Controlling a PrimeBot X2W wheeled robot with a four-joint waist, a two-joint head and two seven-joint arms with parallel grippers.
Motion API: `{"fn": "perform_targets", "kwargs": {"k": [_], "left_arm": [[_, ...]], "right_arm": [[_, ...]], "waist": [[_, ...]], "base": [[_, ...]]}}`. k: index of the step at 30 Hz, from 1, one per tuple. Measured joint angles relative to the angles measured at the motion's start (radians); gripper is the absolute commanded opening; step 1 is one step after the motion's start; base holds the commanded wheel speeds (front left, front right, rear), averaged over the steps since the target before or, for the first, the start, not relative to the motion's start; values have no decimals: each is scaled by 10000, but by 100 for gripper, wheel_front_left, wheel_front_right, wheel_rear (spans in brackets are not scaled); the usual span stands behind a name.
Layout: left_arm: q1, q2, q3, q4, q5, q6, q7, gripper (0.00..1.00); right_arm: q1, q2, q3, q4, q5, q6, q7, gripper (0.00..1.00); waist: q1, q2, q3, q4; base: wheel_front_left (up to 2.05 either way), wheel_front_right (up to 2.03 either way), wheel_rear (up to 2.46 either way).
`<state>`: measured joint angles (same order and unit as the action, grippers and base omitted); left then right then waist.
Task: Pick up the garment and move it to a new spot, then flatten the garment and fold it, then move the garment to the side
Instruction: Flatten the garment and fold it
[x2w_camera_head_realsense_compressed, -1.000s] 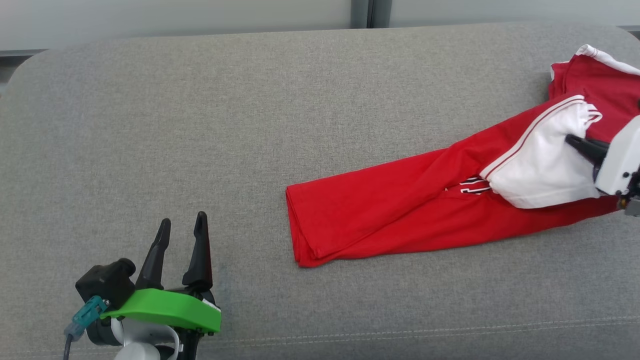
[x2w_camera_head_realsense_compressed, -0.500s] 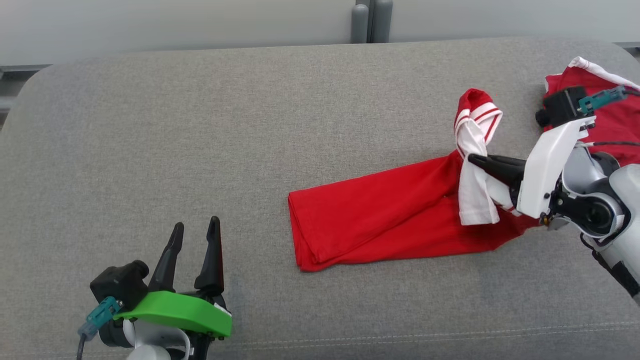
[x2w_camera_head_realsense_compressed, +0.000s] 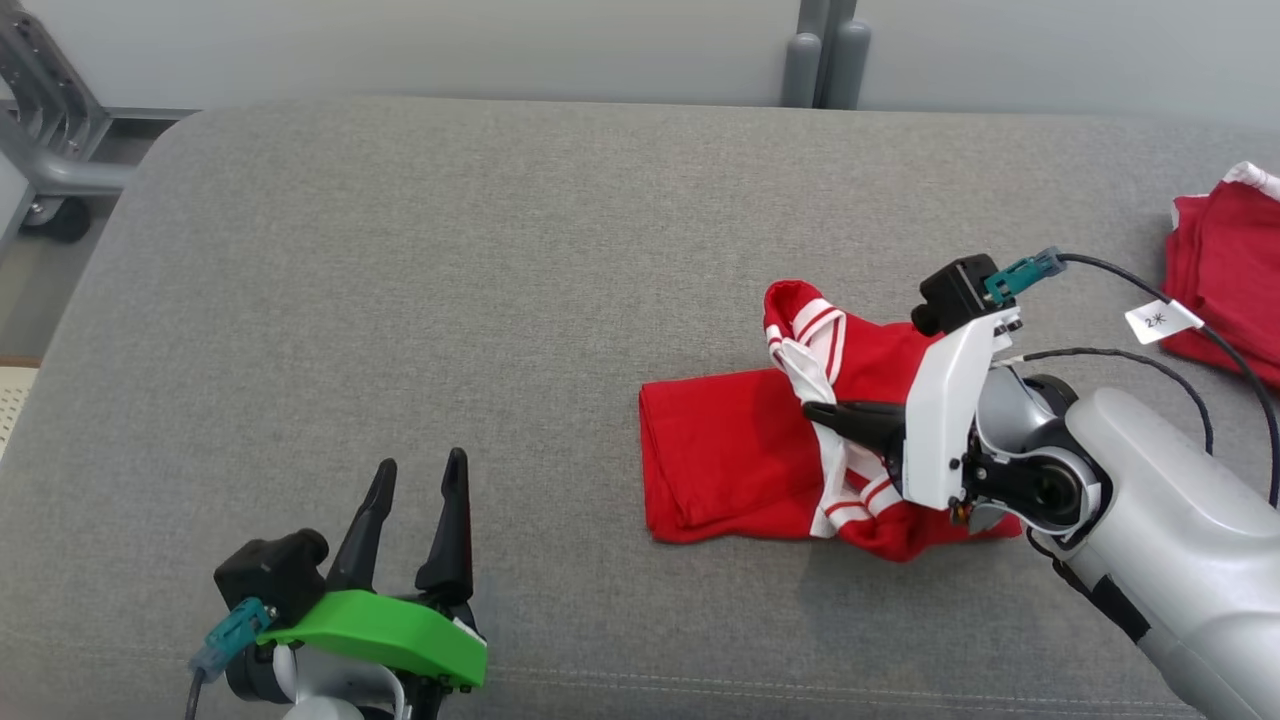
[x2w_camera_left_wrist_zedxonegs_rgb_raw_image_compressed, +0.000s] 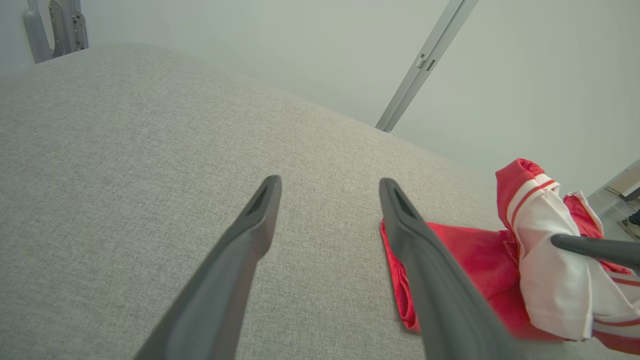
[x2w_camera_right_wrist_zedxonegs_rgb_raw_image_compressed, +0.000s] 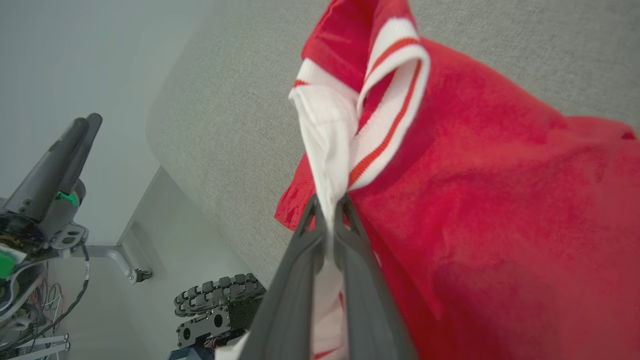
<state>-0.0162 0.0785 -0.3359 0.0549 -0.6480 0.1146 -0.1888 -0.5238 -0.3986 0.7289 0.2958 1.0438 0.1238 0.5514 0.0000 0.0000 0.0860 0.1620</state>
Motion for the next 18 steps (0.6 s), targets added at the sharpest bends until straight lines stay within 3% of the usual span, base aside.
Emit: {"fn": "perform_targets", "kwargs": {"k": [18], "left_arm": [[1, -128, -299, 184, -167, -59, -61, 100]], "right_arm": [[-415, 851, 550, 1634, -769, -729, 213, 0]], "waist": [[0, 0, -61, 1564]], "base": [[0, 0, 0]]}}
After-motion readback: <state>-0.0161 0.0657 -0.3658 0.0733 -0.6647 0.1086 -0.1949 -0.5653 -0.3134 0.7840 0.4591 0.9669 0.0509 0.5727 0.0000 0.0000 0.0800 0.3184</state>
